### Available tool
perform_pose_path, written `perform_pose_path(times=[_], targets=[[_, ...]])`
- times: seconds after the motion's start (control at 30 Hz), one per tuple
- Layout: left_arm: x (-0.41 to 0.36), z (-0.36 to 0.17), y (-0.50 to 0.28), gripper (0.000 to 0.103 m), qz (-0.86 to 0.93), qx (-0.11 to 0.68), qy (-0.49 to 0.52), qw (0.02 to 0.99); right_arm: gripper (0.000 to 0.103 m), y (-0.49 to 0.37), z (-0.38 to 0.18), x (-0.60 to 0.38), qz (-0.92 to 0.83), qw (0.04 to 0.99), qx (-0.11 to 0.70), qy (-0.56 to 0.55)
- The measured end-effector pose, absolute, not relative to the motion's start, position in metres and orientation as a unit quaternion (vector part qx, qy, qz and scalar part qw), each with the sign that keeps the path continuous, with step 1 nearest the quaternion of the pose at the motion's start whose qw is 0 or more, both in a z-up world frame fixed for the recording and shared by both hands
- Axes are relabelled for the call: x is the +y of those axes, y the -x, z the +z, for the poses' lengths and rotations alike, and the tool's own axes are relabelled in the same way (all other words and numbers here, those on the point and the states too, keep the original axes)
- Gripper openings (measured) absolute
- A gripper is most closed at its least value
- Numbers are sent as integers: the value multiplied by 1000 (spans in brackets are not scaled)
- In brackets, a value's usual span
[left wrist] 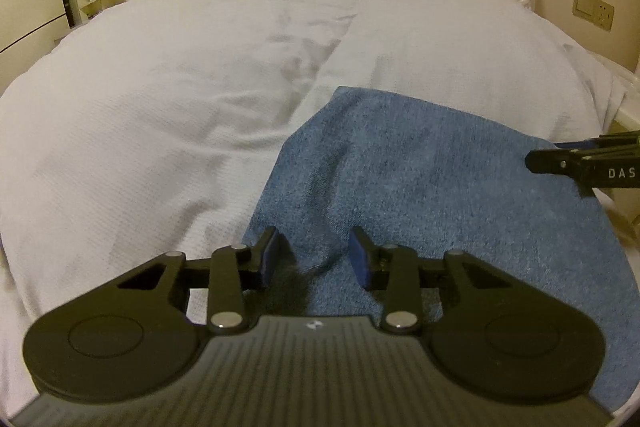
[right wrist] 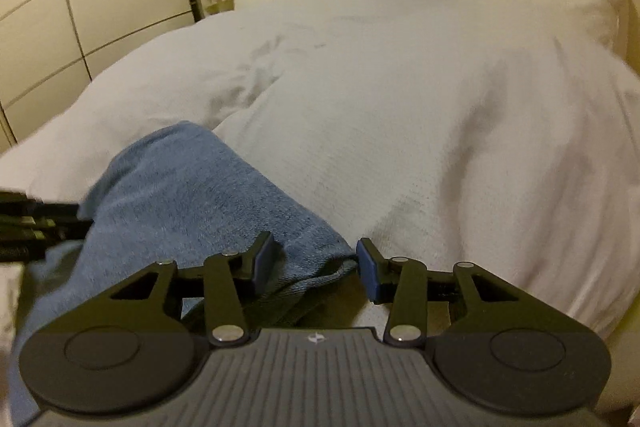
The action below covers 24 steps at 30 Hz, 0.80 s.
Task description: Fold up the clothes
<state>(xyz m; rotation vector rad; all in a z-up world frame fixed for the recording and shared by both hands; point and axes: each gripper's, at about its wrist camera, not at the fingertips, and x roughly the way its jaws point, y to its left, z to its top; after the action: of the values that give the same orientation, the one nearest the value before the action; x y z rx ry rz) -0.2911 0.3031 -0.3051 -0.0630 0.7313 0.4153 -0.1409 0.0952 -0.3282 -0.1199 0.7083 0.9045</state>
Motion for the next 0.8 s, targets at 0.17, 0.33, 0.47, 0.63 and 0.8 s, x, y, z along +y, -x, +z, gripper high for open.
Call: perform_pose_path(times=[0.17,0.33,0.47,0.63,0.8], targets=[[300,-305,287,35,209,359,22,909,42,134,-326,96,426,838,335,60],[299,-307,288,35,211,356,21,910,43,127,-326,105,424,838,340,55],[297,-309,289,35,215,355,16,910,43,130,-326,101,422,838,340,55],[294,-307,288,35,225,358,14,906,43,129,-328,105,420,840,338,56],[280,-293,306,34,249,354,7,902,51,129,-323,106,414,844,333,66]])
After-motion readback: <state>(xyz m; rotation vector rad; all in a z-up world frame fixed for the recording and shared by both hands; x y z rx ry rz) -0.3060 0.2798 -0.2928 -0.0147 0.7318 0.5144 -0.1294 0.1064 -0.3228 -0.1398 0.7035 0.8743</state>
